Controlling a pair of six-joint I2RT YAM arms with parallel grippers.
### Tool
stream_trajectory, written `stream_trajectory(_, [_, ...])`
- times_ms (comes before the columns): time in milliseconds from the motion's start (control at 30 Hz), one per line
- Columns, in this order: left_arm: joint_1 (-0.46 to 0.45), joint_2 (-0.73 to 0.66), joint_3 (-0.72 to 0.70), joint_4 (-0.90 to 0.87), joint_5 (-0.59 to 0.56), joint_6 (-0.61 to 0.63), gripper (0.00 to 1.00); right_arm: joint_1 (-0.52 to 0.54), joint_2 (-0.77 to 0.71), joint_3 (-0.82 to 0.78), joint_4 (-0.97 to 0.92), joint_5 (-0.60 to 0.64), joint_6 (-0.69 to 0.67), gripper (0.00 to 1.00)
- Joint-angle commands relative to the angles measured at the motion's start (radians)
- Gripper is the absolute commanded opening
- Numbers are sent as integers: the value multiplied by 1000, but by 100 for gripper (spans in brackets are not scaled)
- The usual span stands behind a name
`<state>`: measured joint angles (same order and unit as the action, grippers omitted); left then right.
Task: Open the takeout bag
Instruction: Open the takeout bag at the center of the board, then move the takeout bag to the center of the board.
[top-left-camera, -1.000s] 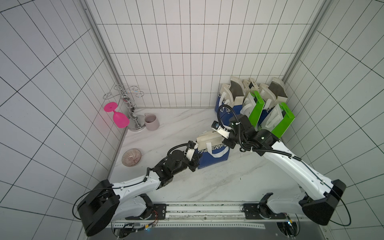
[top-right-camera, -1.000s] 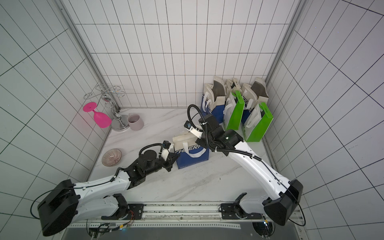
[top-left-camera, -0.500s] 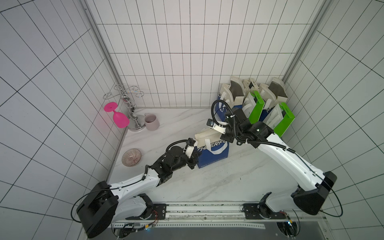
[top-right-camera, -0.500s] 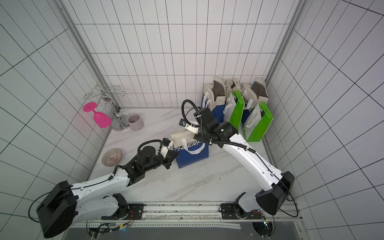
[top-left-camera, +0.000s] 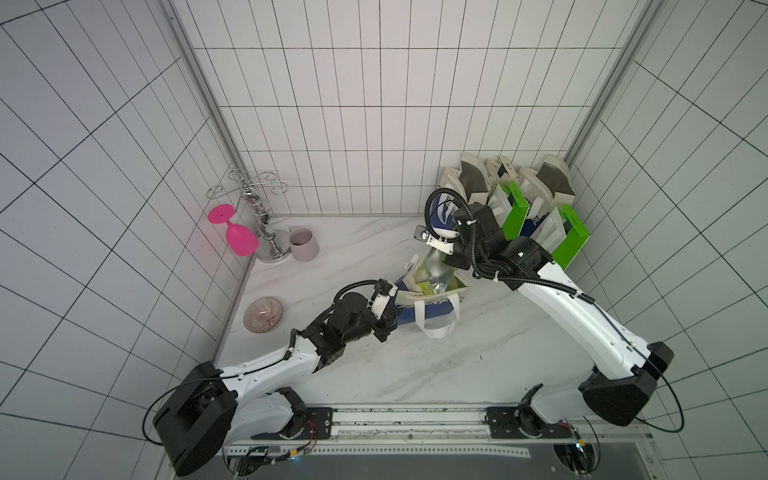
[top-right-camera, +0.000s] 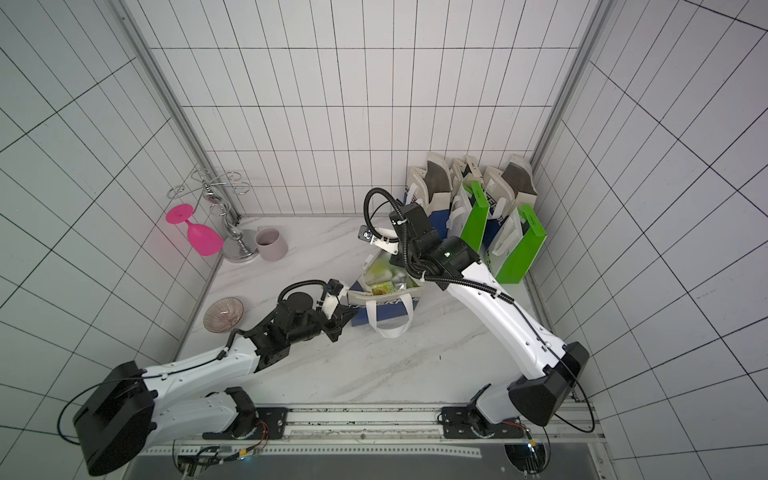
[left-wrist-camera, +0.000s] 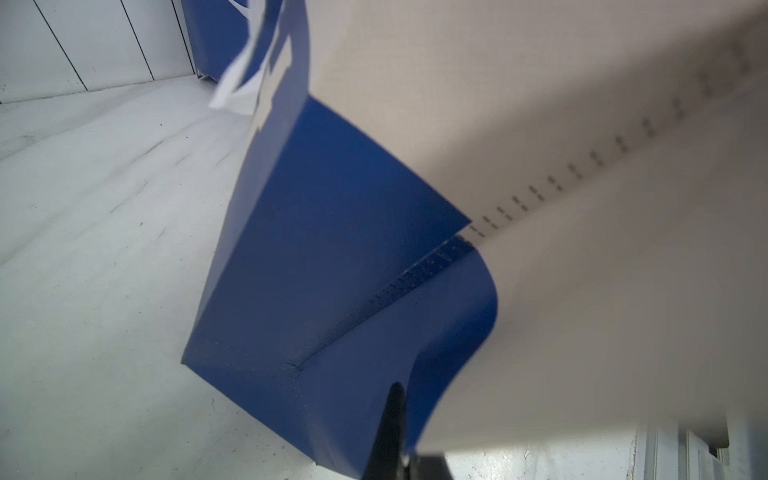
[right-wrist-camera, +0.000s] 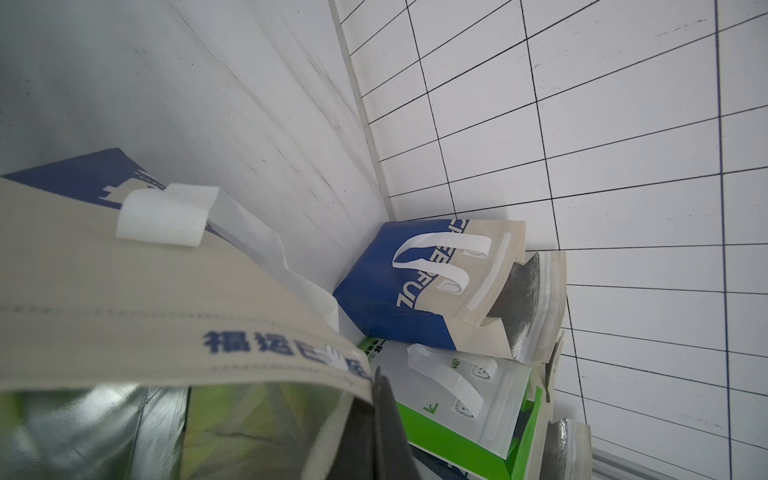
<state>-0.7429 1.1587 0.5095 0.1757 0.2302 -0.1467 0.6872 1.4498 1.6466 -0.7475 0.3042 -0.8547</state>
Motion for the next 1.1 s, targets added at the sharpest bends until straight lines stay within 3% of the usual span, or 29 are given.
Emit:
stream_trajectory(0, [10, 6, 5, -52, -22, 8, 0, -11, -11, 156, 41, -7, 4, 0])
stream_trajectory(67, [15, 3, 6, -39, -25, 4, 0, -11, -1, 180, -14, -22, 35, 0])
stream_trajectory(167, [19, -9, 16, -24, -29, -7, 41, -16, 18, 210, -39, 14, 88, 0])
stream_trajectory(300, [20, -32, 34, -9, -55, -16, 63, -49, 57, 272, -93, 52, 182, 0])
stream_trajectory(600, [26, -56, 63, -27, -70, -14, 68, -175, 212, 428, -234, 152, 337, 0])
stream_trajectory(1067, [30, -65, 51, -40, -84, -15, 68, -350, 514, 701, -181, 123, 404, 0])
